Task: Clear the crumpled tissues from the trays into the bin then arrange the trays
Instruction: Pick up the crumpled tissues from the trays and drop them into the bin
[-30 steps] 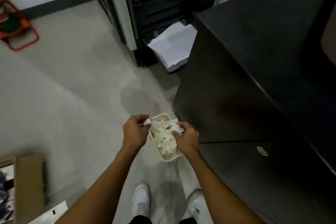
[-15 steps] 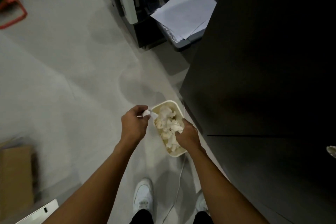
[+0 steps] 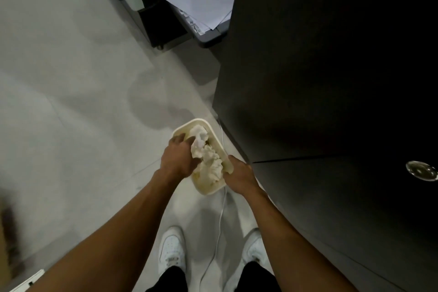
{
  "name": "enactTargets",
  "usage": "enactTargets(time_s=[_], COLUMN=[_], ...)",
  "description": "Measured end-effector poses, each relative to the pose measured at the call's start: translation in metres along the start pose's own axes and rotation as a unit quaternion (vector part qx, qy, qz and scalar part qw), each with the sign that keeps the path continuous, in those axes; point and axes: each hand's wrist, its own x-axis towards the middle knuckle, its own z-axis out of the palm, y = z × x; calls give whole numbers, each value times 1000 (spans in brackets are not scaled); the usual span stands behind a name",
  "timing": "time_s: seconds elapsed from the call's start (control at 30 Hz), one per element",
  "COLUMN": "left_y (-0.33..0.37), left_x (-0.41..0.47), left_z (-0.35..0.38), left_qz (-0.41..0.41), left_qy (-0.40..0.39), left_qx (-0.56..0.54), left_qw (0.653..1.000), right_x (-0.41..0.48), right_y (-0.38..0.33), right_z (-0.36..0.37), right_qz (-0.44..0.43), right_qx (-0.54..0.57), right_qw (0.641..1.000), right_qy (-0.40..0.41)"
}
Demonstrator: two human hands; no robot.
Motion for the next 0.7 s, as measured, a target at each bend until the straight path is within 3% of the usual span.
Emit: enactTargets(time_s=[0.03, 0.3, 0.7], left_y=[-2, 11, 130], left_x=[-2, -51, -151], left_z=[2, -42, -225], left_qz=[-10, -42, 16], left_qy=[-21, 17, 66], left_qx=[30, -59, -165], left_qw=[999, 997, 984], right_x=[-3, -59, -201], right_y=[-2, -45, -167], right_z=[-3, -48, -167], right_qz=[2, 13, -60], right_qx=[7, 50, 171], right_qw=[1000, 999, 979], right_qy=[3, 15, 98])
